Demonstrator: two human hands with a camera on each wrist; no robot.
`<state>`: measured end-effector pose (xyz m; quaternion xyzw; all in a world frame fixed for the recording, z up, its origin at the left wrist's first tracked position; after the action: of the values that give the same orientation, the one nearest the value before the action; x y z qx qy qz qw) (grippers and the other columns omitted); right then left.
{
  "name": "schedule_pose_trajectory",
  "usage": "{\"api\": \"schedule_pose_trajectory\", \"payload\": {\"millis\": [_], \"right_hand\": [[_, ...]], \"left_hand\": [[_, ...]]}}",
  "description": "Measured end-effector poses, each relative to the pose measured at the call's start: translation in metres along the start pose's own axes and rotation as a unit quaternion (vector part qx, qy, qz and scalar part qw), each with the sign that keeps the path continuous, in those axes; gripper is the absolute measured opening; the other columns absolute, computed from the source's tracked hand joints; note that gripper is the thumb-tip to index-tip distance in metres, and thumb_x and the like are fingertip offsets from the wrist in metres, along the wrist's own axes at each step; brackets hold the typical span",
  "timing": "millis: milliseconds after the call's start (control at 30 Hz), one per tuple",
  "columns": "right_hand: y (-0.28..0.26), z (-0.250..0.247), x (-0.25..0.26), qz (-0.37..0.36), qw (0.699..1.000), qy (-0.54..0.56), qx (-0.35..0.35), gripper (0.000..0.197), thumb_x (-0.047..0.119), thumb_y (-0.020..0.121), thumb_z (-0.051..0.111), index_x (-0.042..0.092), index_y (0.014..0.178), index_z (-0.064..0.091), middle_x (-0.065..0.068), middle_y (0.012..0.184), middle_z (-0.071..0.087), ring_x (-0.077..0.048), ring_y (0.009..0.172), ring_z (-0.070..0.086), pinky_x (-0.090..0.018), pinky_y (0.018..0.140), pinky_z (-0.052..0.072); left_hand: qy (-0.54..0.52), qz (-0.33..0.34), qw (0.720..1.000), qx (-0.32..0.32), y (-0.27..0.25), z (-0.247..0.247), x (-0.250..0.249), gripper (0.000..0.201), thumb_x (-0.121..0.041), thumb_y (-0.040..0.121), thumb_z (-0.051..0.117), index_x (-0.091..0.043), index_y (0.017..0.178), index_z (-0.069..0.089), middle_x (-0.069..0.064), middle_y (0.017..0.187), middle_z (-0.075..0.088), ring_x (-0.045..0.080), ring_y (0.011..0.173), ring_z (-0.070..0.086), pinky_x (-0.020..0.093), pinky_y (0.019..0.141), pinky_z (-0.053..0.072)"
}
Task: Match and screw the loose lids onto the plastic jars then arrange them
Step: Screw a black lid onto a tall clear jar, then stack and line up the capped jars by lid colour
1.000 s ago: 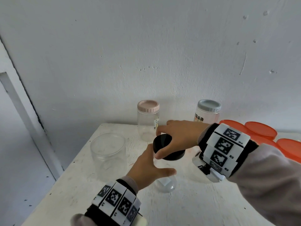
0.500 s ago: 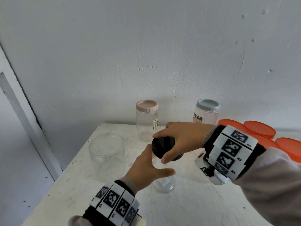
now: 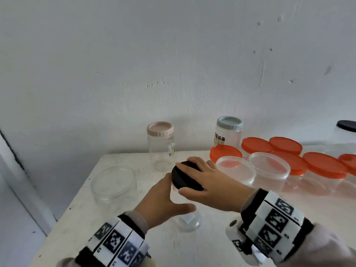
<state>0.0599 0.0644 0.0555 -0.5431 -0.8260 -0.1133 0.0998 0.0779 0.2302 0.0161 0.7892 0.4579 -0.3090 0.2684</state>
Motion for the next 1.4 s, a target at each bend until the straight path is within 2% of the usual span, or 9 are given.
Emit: {"api": "schedule_pose_trajectory", "payload": {"millis": [200,400,533,667,800,1000,1100,1233,1400], "right_hand": [[-0.025,-0.004,-0.011,0.021,0.996,0.079,-0.043,0.065,0.062,0.085,0.049,0.047,0.144,0.025,0.021,0.145,0.019,-0.01,0.13,0.024,-0.027,0.109,0.026],[-0.092,-0.032,-0.038,0.07,0.974,0.172,-0.13,0.054,0.071,0.072,0.054,0.058,0.124,0.045,0.036,0.125,0.039,0.009,0.122,0.039,-0.015,0.099,0.036],[-0.137,-0.057,-0.074,0.163,0.958,0.133,-0.195,0.047,0.071,0.069,0.062,0.066,0.113,0.049,0.031,0.116,0.048,0.009,0.107,0.049,-0.02,0.084,0.041],[-0.16,-0.072,-0.129,0.296,0.927,0.03,-0.227,0.05,0.067,0.064,0.072,0.05,0.108,0.058,0.016,0.101,0.053,-0.005,0.093,0.051,-0.028,0.077,0.039],[-0.163,-0.074,-0.182,0.426,0.863,-0.036,-0.269,0.054,0.047,0.07,0.077,0.031,0.119,0.061,-0.005,0.111,0.052,-0.031,0.108,0.046,-0.041,0.091,0.038],[-0.156,-0.073,-0.236,0.49,0.831,-0.042,-0.261,0.06,0.054,0.075,0.069,0.026,0.127,0.056,-0.013,0.126,0.05,-0.035,0.111,0.047,-0.043,0.093,0.041],[-0.158,-0.074,-0.263,0.499,0.832,-0.046,-0.239,0.058,0.06,0.07,0.065,0.027,0.118,0.06,-0.013,0.114,0.058,-0.033,0.098,0.053,-0.047,0.088,0.047],[-0.153,-0.082,-0.298,0.515,0.839,-0.064,-0.163,0.078,0.08,0.044,0.048,0.027,0.099,0.062,-0.005,0.091,0.062,-0.024,0.085,0.054,-0.044,0.081,0.048],[-0.089,-0.129,-0.249,0.482,0.858,-0.127,-0.122,0.099,0.086,0.046,0.05,0.029,0.127,0.048,-0.01,0.117,0.052,-0.034,0.111,0.049,-0.047,0.09,0.044]], "left_hand": [[0.184,0.066,0.98,-0.033,-0.005,-0.061,0.003,0.065,-0.055,0.079,0.064,-0.035,0.136,0.038,-0.025,0.135,0.037,-0.011,0.115,0.033,-0.003,0.085,0.024],[0.317,-0.055,0.947,0.016,-0.006,-0.107,0.037,0.078,-0.065,0.079,0.056,-0.03,0.143,0.027,-0.012,0.149,0.027,0.011,0.134,0.031,0.035,0.11,0.03],[0.296,-0.11,0.947,0.051,-0.004,-0.11,0.053,0.085,-0.069,0.076,0.055,-0.032,0.145,0.022,-0.008,0.153,0.018,0.017,0.139,0.025,0.037,0.112,0.029],[0.282,-0.12,0.951,0.035,0.004,-0.11,0.057,0.087,-0.071,0.072,0.059,-0.036,0.143,0.024,-0.008,0.15,0.024,0.019,0.135,0.03,0.037,0.108,0.033],[0.261,-0.118,0.958,0.02,0.019,-0.108,0.059,0.088,-0.069,0.069,0.065,-0.034,0.141,0.03,-0.007,0.149,0.03,0.018,0.134,0.033,0.037,0.108,0.034],[0.259,-0.133,0.957,0.011,0.044,-0.111,0.06,0.09,-0.066,0.068,0.068,-0.029,0.141,0.032,-0.002,0.148,0.032,0.02,0.134,0.035,0.04,0.107,0.036],[0.258,-0.141,0.956,0.008,0.053,-0.118,0.066,0.091,-0.066,0.067,0.069,-0.028,0.141,0.032,-0.002,0.148,0.033,0.019,0.133,0.036,0.041,0.107,0.036],[0.278,-0.146,0.948,0.054,0.06,-0.128,0.069,0.1,-0.078,0.059,0.059,-0.033,0.142,0.027,-0.006,0.147,0.031,0.016,0.133,0.033,0.039,0.108,0.034],[0.275,-0.126,0.951,0.069,0.082,-0.141,0.052,0.096,-0.077,0.059,0.054,-0.031,0.141,0.031,-0.007,0.144,0.039,0.011,0.128,0.041,0.027,0.103,0.036]]}}
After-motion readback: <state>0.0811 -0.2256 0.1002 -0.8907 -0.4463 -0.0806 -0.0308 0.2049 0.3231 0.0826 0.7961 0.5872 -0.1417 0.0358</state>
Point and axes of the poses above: each hand's wrist, its own y-axis towards the middle knuckle, its own z-axis out of the palm, x = y × z, the point moved 1 cm from there along y, towards the middle knuckle
